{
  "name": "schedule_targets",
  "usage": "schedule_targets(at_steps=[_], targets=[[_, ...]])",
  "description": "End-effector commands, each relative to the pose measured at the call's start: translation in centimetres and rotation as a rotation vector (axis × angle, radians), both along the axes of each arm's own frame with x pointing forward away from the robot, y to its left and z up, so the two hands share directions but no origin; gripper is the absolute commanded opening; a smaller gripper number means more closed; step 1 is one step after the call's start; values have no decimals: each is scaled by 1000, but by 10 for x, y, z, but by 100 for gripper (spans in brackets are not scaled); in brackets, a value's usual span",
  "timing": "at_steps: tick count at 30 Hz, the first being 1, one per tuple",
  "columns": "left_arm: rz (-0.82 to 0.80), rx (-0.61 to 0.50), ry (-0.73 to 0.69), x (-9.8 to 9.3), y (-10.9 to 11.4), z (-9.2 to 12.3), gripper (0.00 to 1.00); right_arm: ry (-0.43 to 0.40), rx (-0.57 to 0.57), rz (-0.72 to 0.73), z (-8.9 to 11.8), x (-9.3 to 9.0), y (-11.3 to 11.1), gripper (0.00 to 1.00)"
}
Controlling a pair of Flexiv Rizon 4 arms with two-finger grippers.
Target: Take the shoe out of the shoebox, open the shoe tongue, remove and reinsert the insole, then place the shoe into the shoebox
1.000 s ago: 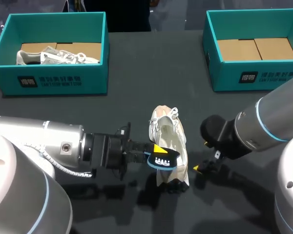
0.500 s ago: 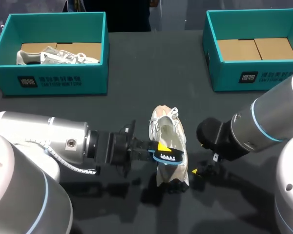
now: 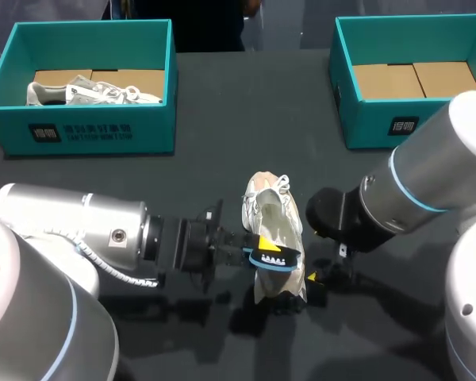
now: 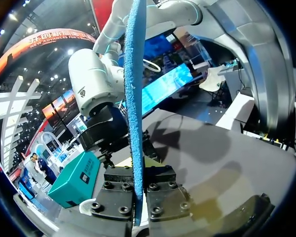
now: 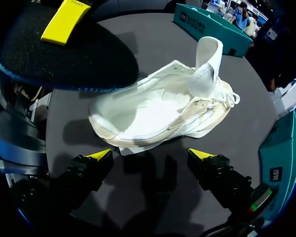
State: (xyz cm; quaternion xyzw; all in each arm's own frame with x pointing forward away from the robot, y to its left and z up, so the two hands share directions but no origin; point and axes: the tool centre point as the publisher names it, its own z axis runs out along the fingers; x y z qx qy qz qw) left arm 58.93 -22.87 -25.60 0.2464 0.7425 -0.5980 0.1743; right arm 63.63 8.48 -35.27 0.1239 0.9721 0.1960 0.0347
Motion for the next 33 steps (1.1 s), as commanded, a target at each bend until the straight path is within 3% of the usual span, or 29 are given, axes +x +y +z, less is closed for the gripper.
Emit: schedule_targets(at_steps=[1, 13, 33], targets=[[9, -5, 3, -5, 0, 0, 0, 4, 6, 18, -1, 0, -3, 100], [27, -42, 24, -6, -12, 0, 0, -7, 18, 40, -2, 0, -3, 100], [49, -72, 60, 10, -32, -14, 0, -7, 18, 40, -2, 0, -3, 100]])
